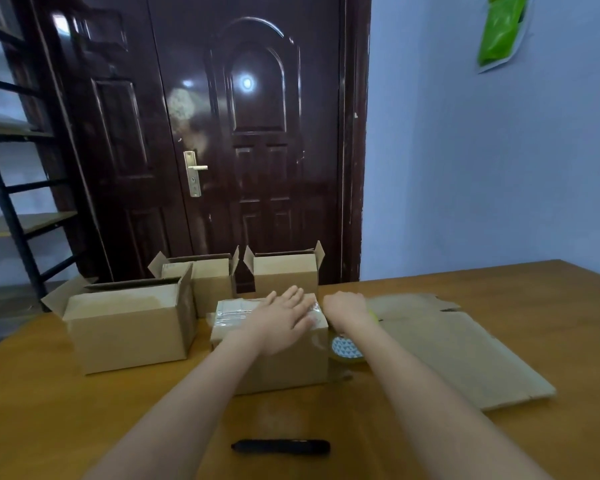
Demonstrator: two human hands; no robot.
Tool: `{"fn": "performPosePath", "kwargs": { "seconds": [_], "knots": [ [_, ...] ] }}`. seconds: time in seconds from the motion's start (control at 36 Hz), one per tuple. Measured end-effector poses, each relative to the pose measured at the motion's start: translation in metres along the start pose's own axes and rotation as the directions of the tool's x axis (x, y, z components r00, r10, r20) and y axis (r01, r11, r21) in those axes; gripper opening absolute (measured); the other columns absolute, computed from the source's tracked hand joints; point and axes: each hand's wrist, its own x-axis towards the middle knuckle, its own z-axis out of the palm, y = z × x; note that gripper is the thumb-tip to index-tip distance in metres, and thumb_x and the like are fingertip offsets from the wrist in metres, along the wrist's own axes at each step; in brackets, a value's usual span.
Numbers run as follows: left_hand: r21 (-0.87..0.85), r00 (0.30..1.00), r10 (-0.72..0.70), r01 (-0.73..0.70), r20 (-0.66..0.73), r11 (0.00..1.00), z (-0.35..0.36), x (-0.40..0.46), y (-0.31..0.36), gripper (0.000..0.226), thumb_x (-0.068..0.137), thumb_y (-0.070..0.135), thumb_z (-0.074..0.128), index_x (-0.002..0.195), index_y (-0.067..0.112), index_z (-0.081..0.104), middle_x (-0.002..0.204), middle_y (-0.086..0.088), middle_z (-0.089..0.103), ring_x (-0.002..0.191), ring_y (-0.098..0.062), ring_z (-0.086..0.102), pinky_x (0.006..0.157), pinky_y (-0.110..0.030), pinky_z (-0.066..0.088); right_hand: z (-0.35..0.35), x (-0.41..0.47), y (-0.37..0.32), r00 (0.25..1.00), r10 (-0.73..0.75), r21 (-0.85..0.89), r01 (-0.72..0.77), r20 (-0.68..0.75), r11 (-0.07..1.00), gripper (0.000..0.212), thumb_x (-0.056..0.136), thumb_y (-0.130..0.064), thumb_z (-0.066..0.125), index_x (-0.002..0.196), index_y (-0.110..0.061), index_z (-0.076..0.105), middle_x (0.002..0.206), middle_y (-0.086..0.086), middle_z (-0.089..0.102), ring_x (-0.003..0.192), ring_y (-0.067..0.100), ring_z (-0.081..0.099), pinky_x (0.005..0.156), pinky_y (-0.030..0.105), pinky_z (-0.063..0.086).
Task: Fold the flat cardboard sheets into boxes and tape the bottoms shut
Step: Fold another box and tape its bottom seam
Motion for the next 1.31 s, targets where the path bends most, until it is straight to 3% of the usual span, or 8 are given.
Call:
{"fn": "performPosePath", "kwargs": {
  "seconds": [0.22,0.36,0.61,0.72,0.89,1.03,1.14,1.31],
  "knots": [
    [-0.028,0.999,0.029,-0.030,-0.030,0.999,0.004,-0.001,-0.005,0.057,0.096,0.059,0.017,0.150,0.041,0.011,0.160,0.011,0.003,0.147,-0.012,-0.004,0.120,-0.042,0.000,0.007,-0.003,0.013,0.996,0.079,0.245,-0.067,-0.039,0.967,0.036,0.101,-0.035,0.035,0.086,-0.013,0.058,0.088,0.007,0.063,0.085,0.025,0.063,0.076,0.035,0.052],
    [0.042,0.936,-0.114,0.136,-0.333,0.990,0.010,-0.010,0.001,0.061,0.090,0.067,0.031,0.136,0.030,0.046,0.140,0.007,0.045,0.129,-0.012,0.039,0.107,-0.034,0.032,0.012,-0.011,0.023,0.989,0.144,0.362,-0.121,-0.039,0.924,0.046,0.101,-0.044,0.033,0.068,-0.016,0.048,0.076,0.002,0.058,0.076,0.020,0.061,0.077,0.034,0.054],
    [0.160,0.920,-0.227,0.288,-0.319,0.944,0.014,-0.027,0.011,0.062,0.091,0.067,0.015,0.144,0.039,0.031,0.135,0.000,0.041,0.123,-0.022,0.036,0.099,-0.040,0.035,0.002,-0.016,0.002,0.998,0.045,0.078,-0.041,-0.046,0.996,0.016,0.096,-0.014,0.043,0.097,-0.012,0.059,0.114,0.009,0.063,0.105,0.027,0.057,0.091,0.038,0.042],
    [-0.193,0.916,-0.259,0.207,-0.306,0.959,0.005,-0.032,-0.001,0.050,0.099,0.050,0.028,0.140,0.027,0.046,0.138,0.002,0.045,0.124,-0.016,0.040,0.102,-0.033,0.037,0.002,-0.011,-0.002,0.998,0.049,0.023,-0.048,-0.042,0.999,0.027,0.094,-0.011,0.041,0.115,-0.010,0.059,0.121,0.009,0.061,0.113,0.029,0.054,0.094,0.039,0.038],
    [-0.397,0.717,-0.586,0.446,-0.378,0.802,0.015,-0.063,-0.039,0.048,0.100,0.035,0.037,0.141,0.009,0.043,0.144,-0.008,0.045,0.133,-0.022,0.039,0.107,-0.036,0.036,0.004,-0.011,-0.002,0.998,0.035,0.009,-0.034,-0.055,0.999,0.027,0.094,-0.009,0.039,0.114,-0.011,0.058,0.120,0.009,0.061,0.112,0.029,0.055,0.093,0.039,0.039],
    [-0.653,0.671,-0.673,0.363,-0.311,0.665,0.025,-0.069,-0.037,0.052,0.100,0.038,0.037,0.148,0.019,0.032,0.082,0.006,0.060,0.072,-0.006,0.054,0.062,-0.024,0.046,0.004,-0.010,-0.003,0.998,0.030,0.015,-0.030,-0.049,0.999,0.025,0.094,-0.009,0.041,0.112,-0.011,0.059,0.118,0.008,0.062,0.110,0.028,0.056,0.091,0.039,0.040],
    [-0.796,0.608,-0.757,0.323,-0.240,0.512,0.034,-0.064,-0.037,0.058,0.099,0.043,0.038,0.146,0.010,0.035,0.128,-0.013,0.058,0.117,-0.028,0.053,0.089,-0.035,0.046,0.006,-0.010,-0.002,0.998,0.021,0.007,-0.021,-0.058,1.000,0.025,0.094,-0.008,0.041,0.111,-0.010,0.059,0.116,0.008,0.062,0.108,0.028,0.057,0.090,0.038,0.040],
    [-0.814,0.629,-0.719,0.228,-0.295,0.534,0.041,-0.069,-0.040,0.047,0.098,0.044,0.039,0.135,0.018,0.053,0.111,-0.001,0.063,0.097,-0.014,0.056,0.072,-0.026,0.049,0.004,-0.012,-0.002,0.998,0.007,-0.019,-0.008,-0.061,1.000,0.026,0.093,-0.006,0.042,0.113,-0.010,0.058,0.116,0.008,0.062,0.108,0.027,0.057,0.089,0.036,0.041]
  ]
}}
